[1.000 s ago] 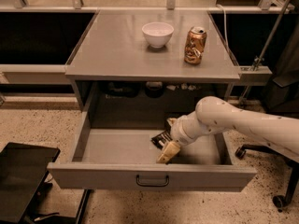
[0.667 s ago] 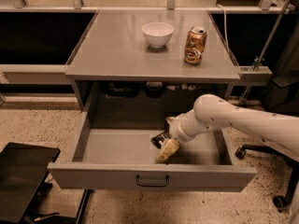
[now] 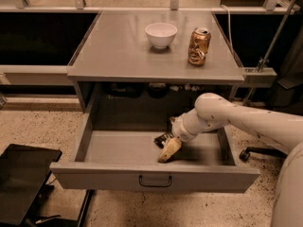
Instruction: Pick rxbar chocolate from top drawer and place on counter
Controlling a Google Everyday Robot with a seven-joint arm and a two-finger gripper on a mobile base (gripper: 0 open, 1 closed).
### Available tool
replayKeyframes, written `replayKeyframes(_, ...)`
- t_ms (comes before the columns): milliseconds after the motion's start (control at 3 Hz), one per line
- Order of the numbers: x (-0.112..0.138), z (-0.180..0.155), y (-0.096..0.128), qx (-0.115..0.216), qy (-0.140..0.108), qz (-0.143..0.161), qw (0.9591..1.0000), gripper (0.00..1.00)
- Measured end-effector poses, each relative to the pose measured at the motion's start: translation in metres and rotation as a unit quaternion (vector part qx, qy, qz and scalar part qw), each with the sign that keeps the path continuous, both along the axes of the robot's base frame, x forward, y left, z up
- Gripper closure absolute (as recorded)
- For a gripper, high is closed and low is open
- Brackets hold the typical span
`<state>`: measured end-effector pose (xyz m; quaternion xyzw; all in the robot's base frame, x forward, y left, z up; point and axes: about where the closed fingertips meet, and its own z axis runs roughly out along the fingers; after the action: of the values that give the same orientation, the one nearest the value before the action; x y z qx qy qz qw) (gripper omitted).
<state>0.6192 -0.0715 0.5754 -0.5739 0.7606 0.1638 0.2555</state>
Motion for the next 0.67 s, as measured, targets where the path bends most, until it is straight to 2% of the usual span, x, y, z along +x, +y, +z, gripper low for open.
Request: replayKeyframes(667, 0.0, 0.0001, 0.0, 0.0, 0.0, 0.0, 1.0, 0.43)
